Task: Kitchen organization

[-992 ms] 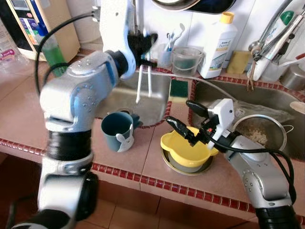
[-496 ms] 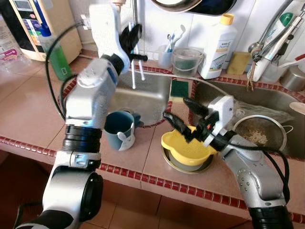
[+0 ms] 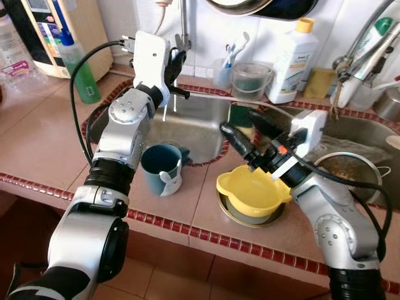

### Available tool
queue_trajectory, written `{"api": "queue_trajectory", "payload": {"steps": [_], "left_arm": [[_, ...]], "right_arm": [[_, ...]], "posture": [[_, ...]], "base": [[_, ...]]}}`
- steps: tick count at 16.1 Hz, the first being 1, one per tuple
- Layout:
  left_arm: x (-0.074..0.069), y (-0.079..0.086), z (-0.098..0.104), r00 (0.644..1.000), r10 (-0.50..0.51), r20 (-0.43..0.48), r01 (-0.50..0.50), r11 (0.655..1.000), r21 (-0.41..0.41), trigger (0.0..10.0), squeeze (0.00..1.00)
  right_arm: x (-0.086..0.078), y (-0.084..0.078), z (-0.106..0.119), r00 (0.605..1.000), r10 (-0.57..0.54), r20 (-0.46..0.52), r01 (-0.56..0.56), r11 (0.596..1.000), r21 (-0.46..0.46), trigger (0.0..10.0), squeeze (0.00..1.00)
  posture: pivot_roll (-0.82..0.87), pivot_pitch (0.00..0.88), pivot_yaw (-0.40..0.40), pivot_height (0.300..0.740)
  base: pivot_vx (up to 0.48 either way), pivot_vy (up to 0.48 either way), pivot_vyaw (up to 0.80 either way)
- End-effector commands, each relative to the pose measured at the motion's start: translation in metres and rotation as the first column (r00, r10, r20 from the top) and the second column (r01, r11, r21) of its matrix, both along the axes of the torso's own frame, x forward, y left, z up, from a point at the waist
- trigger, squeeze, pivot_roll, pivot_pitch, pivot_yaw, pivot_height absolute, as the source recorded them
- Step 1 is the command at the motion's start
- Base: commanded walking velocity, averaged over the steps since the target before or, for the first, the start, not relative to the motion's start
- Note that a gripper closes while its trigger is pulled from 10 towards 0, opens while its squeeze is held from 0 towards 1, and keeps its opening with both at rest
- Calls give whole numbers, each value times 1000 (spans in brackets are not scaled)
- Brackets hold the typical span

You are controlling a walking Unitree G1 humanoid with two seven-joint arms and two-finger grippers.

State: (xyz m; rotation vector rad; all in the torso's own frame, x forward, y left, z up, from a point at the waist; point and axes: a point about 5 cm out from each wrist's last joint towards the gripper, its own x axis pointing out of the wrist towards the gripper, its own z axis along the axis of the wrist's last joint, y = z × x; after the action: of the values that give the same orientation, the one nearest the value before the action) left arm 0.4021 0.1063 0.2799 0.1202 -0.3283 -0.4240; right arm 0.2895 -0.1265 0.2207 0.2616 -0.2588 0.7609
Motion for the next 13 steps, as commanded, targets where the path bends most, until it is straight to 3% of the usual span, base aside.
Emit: {"api": "queue_trajectory", "payload": {"steps": [1, 7, 13], "left_arm": [[3, -3, 4, 999, -49, 5, 49, 998, 30, 10000, 0], [6, -6, -10, 992, -119, -46, 123, 987, 100, 10000, 0], [11, 4, -16, 992, -97, -82, 106, 988, 109, 10000, 0]], "right_arm": [[-7, -2, 6, 1000, -15, 3, 15, 1000, 24, 10000, 0], [-29, -5, 0, 996, -55, -69, 56, 998, 12, 10000, 0], [-50, -10, -5, 983, -118, -139, 118, 993, -11, 10000, 0]], "posture": [[-95, 122, 69, 740], [-126, 212, 97, 740], [-161, 255, 113, 740]], "base": [[0, 0, 0], [0, 0, 0], [0, 0, 0]]}}
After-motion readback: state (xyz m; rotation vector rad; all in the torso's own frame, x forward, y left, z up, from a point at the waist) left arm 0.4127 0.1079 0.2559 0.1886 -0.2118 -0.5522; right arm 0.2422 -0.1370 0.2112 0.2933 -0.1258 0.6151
